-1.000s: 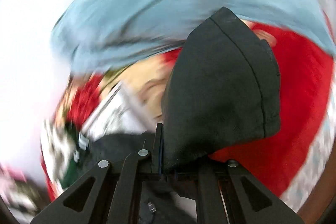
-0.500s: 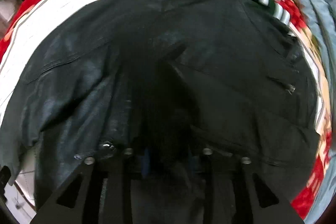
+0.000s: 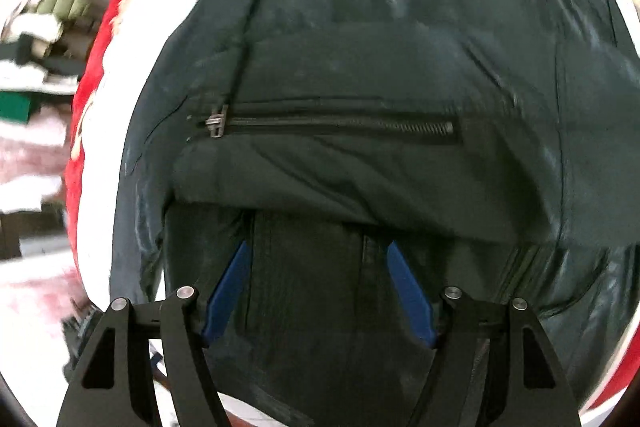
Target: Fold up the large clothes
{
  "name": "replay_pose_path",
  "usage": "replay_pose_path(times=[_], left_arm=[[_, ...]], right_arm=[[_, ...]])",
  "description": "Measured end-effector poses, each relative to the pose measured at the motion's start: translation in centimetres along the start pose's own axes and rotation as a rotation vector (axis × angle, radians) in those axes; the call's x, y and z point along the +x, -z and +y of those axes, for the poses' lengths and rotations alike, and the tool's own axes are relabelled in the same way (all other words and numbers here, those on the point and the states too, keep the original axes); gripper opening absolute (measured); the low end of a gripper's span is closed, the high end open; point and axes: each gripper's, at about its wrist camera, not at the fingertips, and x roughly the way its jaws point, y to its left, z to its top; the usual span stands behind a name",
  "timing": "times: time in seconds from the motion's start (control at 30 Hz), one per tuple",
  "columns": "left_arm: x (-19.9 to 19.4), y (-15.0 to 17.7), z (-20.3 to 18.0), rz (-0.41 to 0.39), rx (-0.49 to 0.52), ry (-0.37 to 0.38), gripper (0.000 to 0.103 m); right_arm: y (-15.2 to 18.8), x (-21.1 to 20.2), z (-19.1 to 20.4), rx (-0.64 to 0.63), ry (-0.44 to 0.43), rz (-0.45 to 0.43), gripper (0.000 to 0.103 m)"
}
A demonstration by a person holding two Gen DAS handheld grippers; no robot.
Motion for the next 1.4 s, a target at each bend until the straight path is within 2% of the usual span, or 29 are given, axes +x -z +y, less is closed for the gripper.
replay_pose_path(times=[0.07, 0.13, 0.17, 0.2, 0.23, 0.33, 0.43, 0.5, 0.57, 0.67, 0.73, 0.77, 0.8, 0.87, 0.93, 1.0, 1.13, 1.27, 1.33, 1.4], left_arm=[[-0.5, -1.6, 0.1, -0.069, -0.01, -0.005, 0.075], [-1.3, -2.8, -0.8, -0.14, 0.033, -0.032, 0.044], [-1.9, -3.5, -1.4, -0.182, 0.066, -0.05, 0.036], [-2.3, -3.9, -1.8, -0.213, 0.093, -0.044, 0.022], [-2.8, -4.4, -2.3, -0.236, 0.127, -0.018, 0.015], [-5.0, -6.2, -3.8, -0.303, 0.207, 0.123, 0.013], [-5.7, -6.4, -3.7, -0.318, 0.264, 0.248, 0.013], [-5.0, -5.8, -5.3, -0.309, 0.283, 0.274, 0.014], [-3.0, -6.4, -4.5, -0.267, 0.275, 0.316, 0.019], [1.2, -7.4, -2.6, -0.129, 0.204, 0.407, 0.035], [1.5, -5.9, -2.8, -0.12, 0.15, 0.484, 0.037], [1.5, -5.4, -2.9, -0.131, 0.153, 0.49, 0.038], [1.6, -5.4, -3.7, -0.145, 0.178, 0.466, 0.038], [1.1, -5.3, -5.4, -0.193, 0.247, 0.38, 0.034], [0.0, -5.4, -6.7, -0.25, 0.309, 0.293, 0.012], [-1.6, -5.7, -8.1, -0.299, 0.365, 0.242, 0.007], [-5.7, -6.6, -10.1, -0.381, 0.441, 0.236, 0.006], [-9.3, -7.0, -12.8, -0.448, 0.526, 0.232, 0.005], [-10.9, -5.9, -15.3, -0.486, 0.6, 0.228, 0.005], [-12.9, -2.5, -18.6, -0.542, 0.739, 0.216, 0.005]], right_arm=[[-0.3, 0.5, -0.2, 0.035, -0.012, -0.008, 0.073], [-0.5, 0.8, 0.1, 0.06, -0.024, -0.023, 0.073], [-0.6, 0.8, 0.4, 0.068, -0.03, -0.029, 0.073], [-0.6, 0.8, 0.8, 0.073, -0.033, -0.038, 0.073], [-0.6, 0.9, 1.2, 0.078, -0.039, -0.047, 0.073], [-0.4, 1.0, 2.4, 0.085, -0.059, -0.062, 0.073], [-0.6, 0.8, 2.8, 0.09, -0.065, -0.058, 0.073], [-0.4, 0.7, 2.6, 0.088, -0.057, -0.051, 0.073], [-0.2, 0.7, 2.1, 0.087, -0.042, -0.041, 0.073], [-0.1, 0.7, 1.7, 0.101, -0.03, -0.037, 0.073], [-0.1, 0.7, 1.3, 0.107, -0.023, -0.035, 0.073], [-0.1, 0.6, 1.3, 0.105, -0.018, -0.035, 0.073], [-0.1, 0.8, 1.5, 0.103, -0.013, -0.034, 0.073], [-0.1, 0.9, 1.5, 0.102, -0.007, -0.032, 0.073], [-0.2, 1.0, 1.5, 0.107, -0.001, -0.032, 0.073], [-0.2, 0.7, 1.6, 0.119, 0.019, -0.036, 0.073], [-0.5, -0.8, 1.4, 0.158, 0.076, -0.064, 0.073], [-0.9, -2.3, 0.9, 0.184, 0.055, -0.078, 0.073], [-1.1, -2.8, 0.5, 0.183, 0.063, -0.083, 0.073], [-1.4, -3.5, -0.2, 0.186, 0.083, -0.093, 0.073]])
